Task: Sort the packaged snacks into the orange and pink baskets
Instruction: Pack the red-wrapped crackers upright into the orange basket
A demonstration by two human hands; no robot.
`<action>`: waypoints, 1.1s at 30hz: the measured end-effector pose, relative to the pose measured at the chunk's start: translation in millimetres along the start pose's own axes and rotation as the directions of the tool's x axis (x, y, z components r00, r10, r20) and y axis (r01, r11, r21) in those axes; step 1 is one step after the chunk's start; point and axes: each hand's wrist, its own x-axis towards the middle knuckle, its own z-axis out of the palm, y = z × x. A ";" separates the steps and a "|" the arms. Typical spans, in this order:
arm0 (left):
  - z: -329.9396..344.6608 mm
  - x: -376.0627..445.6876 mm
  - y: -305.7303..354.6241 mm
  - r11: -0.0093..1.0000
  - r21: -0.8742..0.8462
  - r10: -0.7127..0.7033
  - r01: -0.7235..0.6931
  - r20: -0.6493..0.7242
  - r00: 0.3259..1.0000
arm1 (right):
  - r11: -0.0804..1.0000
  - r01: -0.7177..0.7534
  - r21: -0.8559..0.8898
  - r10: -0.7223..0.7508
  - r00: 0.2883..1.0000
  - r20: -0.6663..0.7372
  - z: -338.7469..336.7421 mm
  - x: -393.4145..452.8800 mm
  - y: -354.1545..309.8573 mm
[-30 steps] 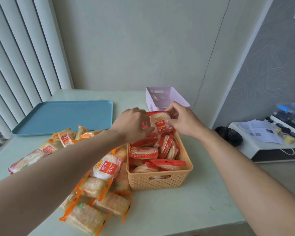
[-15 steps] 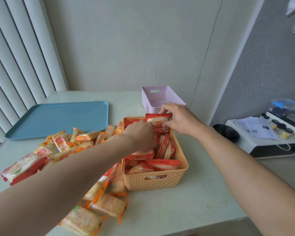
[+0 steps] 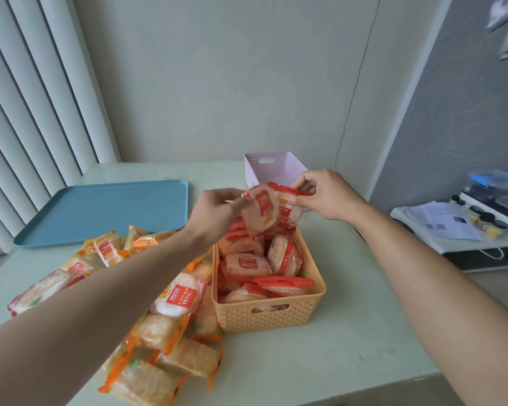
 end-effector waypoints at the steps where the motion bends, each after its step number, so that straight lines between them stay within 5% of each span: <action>1: -3.7 0.3 5.7 0.994 -0.106 -0.006 0.003 -0.026 1.000 | 1.000 -0.001 -0.007 0.001 1.000 0.010 2.1 1.1 1.6; 4: -15.0 3.4 15.7 0.966 -0.258 -0.009 -0.020 -0.109 0.994 | 0.998 0.016 -0.061 -0.012 0.998 0.069 6.8 3.6 2.4; 9: -25.9 4.7 13.4 0.961 -0.276 -0.015 -0.033 -0.169 0.985 | 0.973 0.054 -0.224 -0.021 0.989 0.149 19.2 5.6 -6.1; 19: -27.8 -4.7 -2.0 0.982 -0.188 -0.010 0.004 -0.034 0.999 | 0.727 0.154 -0.669 0.026 0.967 0.252 54.4 3.5 -18.3; 22: -32.6 -6.9 -2.2 0.985 -0.171 0.022 -0.020 0.013 1.000 | 0.871 0.018 -0.490 0.088 0.977 0.193 33.5 7.9 -19.4; 25: -37.2 -7.2 -2.7 0.993 -0.104 0.050 -0.050 0.001 0.999 | 0.993 -0.053 -0.108 0.056 0.998 0.018 18.7 4.1 -32.3; 28: -39.7 -6.9 -6.3 0.998 -0.013 0.057 -0.057 0.037 0.998 | 0.966 -0.116 0.232 0.078 0.983 0.168 19.6 -10.0 -52.9; 30: -38.5 -9.4 -8.9 0.999 -0.024 0.046 -0.044 0.094 0.995 | 0.962 -0.133 0.238 0.064 0.959 0.276 24.5 -17.1 -57.7; 33: -34.2 -13.2 -10.4 0.998 -0.027 0.066 -0.062 0.172 0.983 | 0.985 -0.081 0.155 0.038 0.965 0.259 35.1 -20.2 -53.3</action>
